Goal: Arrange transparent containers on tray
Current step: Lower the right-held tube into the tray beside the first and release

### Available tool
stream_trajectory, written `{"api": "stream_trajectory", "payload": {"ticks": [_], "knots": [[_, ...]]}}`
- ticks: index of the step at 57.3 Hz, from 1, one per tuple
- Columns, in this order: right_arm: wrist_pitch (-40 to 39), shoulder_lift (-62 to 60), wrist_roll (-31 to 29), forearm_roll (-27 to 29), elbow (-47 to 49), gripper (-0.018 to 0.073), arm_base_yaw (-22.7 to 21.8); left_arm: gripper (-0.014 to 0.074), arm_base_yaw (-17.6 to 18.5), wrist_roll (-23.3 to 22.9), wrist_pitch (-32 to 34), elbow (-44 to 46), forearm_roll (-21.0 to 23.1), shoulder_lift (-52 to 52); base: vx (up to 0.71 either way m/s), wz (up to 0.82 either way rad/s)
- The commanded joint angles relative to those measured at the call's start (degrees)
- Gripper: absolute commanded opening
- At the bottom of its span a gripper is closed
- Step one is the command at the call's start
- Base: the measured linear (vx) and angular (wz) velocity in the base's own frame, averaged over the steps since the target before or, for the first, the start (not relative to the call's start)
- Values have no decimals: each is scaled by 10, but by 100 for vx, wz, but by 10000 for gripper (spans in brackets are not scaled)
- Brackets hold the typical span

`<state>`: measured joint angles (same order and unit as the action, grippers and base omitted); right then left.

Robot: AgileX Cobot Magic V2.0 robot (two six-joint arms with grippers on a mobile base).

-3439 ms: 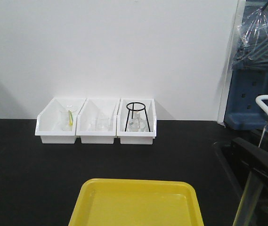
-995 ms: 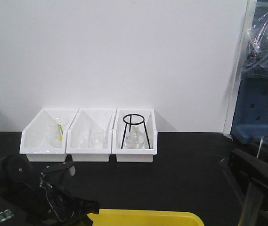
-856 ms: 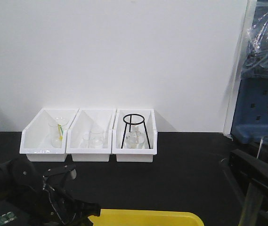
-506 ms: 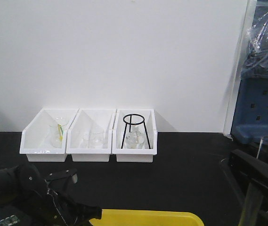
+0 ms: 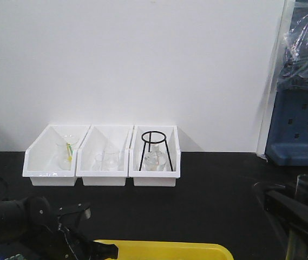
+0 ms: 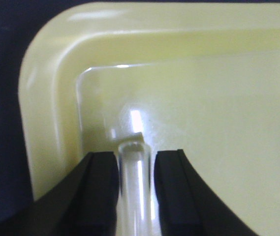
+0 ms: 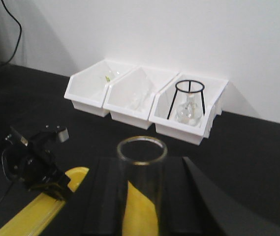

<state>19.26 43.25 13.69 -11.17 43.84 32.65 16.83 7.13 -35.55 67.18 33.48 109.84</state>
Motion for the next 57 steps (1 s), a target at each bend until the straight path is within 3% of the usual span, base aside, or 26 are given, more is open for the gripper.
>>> {"api": "stream_trajectory", "payload": {"ticks": [1, 12, 25, 41, 57], "knots": [[-7, 16, -2, 7, 19, -11, -1, 382, 3, 1, 21, 17, 11, -27, 0, 0], [9, 80, -2, 70, 19, -11, -1, 382, 3, 0, 24, 18, 14, -29, 0, 0], [-30, 217, -2, 147, 19, -11, -1, 380, 3, 2, 34, 18, 16, -78, 0, 0], [-103, 398, 0, 235, 55, -11, -2, 362, 3, 71, 65, 18, 16, -217, 0, 0], [-22, 532, 22, 261, 168, -11, -63, 234, 3, 81, 97, 18, 15, -320, 0, 0]]}}
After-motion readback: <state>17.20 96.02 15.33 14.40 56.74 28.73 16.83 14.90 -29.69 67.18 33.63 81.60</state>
